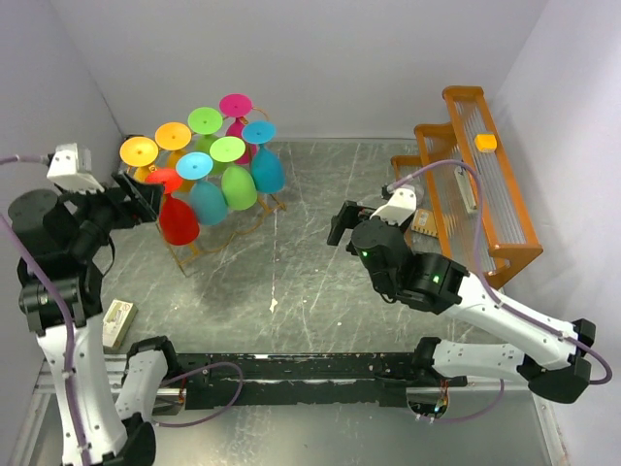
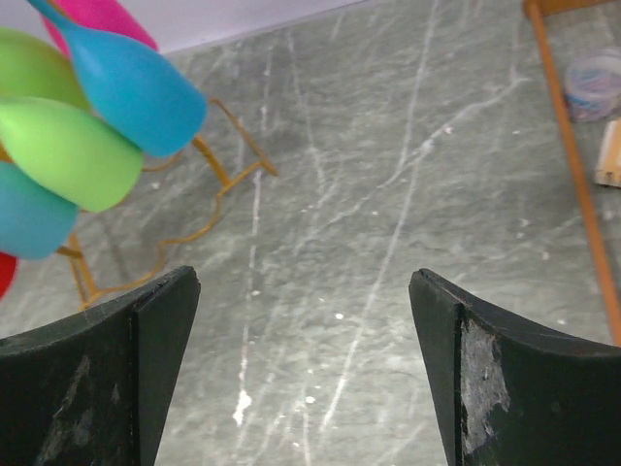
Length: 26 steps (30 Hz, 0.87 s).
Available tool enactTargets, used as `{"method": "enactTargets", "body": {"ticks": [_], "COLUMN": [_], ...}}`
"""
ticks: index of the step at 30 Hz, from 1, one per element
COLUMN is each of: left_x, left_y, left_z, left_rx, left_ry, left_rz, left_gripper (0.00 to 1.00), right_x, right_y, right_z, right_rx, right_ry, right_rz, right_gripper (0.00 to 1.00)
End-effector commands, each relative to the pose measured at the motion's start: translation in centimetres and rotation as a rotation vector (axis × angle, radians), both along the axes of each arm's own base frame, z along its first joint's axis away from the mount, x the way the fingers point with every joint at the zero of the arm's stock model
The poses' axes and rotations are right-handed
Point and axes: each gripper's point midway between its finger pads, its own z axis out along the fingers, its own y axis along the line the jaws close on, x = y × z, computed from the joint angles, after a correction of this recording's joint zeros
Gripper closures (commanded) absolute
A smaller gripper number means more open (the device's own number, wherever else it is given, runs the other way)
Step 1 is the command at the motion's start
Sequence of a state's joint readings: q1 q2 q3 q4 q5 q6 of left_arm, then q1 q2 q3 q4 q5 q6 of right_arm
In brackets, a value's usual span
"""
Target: Place the wine glass upside down on the wine glass rack
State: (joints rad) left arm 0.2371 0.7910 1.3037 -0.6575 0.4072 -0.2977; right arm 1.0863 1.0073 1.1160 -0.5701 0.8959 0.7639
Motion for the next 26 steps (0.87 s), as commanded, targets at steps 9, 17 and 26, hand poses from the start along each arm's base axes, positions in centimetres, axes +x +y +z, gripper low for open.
{"method": "enactTargets", "body": {"ticks": [9, 17, 26], "left_x": [-5.7, -8.2, -8.6], "left_y": [-0.3, 0.0, 0.0], "left_z": [-1.8, -0.8, -0.8], "left_rx": [0.135, 0.162, 0.168], "left_ry": [-0.094, -0.149, -0.152], "left_rz": [0.035, 0.080, 0.081], "left_gripper": [0.10, 0.08, 0.08], "right_x": [-1.8, -2.4, -2.3], "right_y": [-6.5, -7.4, -6.9], "right_z": [1.6, 3.0, 3.5], "right_rx": [-0.111, -0.105, -0.083], "right_ry": [-0.054, -0.090, -0.091], "right_rz": [-0.053, -0.026, -0.016], "right_gripper": [0.00, 0.00, 0.00]}}
